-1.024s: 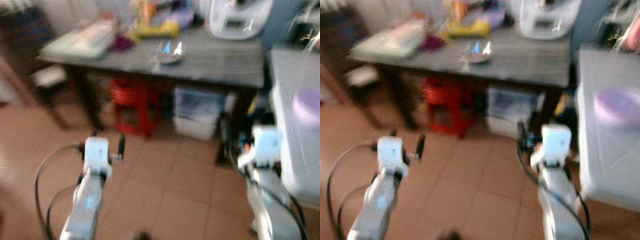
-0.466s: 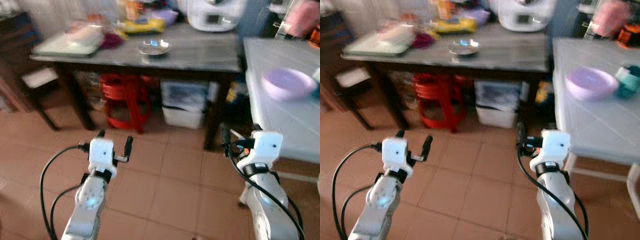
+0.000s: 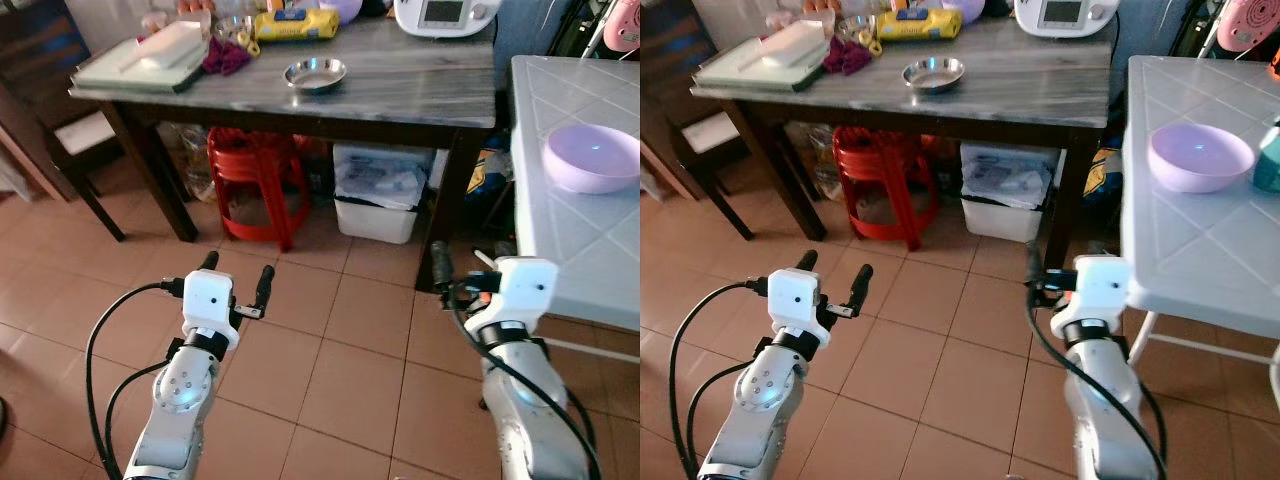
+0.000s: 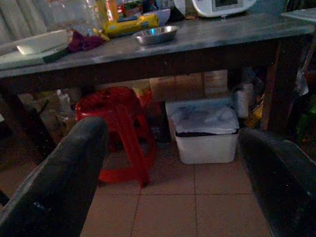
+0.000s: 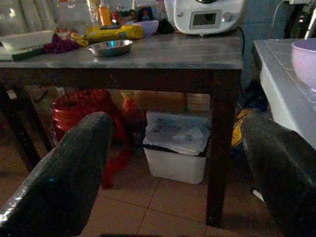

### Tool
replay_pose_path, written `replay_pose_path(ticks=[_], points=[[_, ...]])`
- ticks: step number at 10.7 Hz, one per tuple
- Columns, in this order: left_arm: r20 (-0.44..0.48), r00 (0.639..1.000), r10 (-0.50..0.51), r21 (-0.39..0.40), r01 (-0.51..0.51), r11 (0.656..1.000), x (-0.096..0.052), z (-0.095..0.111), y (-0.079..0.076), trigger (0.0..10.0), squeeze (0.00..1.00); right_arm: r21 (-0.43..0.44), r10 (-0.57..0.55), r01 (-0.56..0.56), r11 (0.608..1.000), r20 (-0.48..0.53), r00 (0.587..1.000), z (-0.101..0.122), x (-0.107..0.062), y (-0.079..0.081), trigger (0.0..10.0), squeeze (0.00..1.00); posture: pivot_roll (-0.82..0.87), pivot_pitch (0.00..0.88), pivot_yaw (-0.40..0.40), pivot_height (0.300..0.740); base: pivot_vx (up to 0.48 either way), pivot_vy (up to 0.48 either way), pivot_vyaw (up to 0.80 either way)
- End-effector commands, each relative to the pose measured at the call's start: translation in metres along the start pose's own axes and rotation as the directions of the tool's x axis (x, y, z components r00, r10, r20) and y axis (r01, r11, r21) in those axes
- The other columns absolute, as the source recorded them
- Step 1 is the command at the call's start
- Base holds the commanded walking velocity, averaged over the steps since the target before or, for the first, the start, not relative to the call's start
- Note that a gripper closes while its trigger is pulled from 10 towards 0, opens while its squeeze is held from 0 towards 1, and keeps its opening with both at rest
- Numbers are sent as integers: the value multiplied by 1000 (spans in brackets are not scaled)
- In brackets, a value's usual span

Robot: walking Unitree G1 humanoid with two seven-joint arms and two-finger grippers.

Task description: Setting the table

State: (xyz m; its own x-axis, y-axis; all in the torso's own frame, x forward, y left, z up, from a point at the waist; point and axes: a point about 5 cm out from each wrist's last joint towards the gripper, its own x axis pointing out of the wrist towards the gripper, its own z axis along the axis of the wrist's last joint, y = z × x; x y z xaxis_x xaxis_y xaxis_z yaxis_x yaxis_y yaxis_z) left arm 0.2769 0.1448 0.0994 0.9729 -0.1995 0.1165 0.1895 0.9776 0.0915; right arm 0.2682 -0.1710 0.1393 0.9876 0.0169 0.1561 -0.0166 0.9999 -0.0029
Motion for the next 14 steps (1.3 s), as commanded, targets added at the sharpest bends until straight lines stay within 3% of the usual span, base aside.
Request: replay_pose_path(ticks=[1,14], points=[[8,1000,-17,-8,17,1000,0,3,-2,10000,0,-8,-19,19,1000,-5,1000,-1,-2,-3,10000,0,-148,119,91,740,0,-386,0],[20,999,-47,-15,47,999,4,8,-6,10000,0,-19,-22,22,1000,2,1000,2,-3,-5,10000,0,-158,128,87,740,0,-390,-163]])
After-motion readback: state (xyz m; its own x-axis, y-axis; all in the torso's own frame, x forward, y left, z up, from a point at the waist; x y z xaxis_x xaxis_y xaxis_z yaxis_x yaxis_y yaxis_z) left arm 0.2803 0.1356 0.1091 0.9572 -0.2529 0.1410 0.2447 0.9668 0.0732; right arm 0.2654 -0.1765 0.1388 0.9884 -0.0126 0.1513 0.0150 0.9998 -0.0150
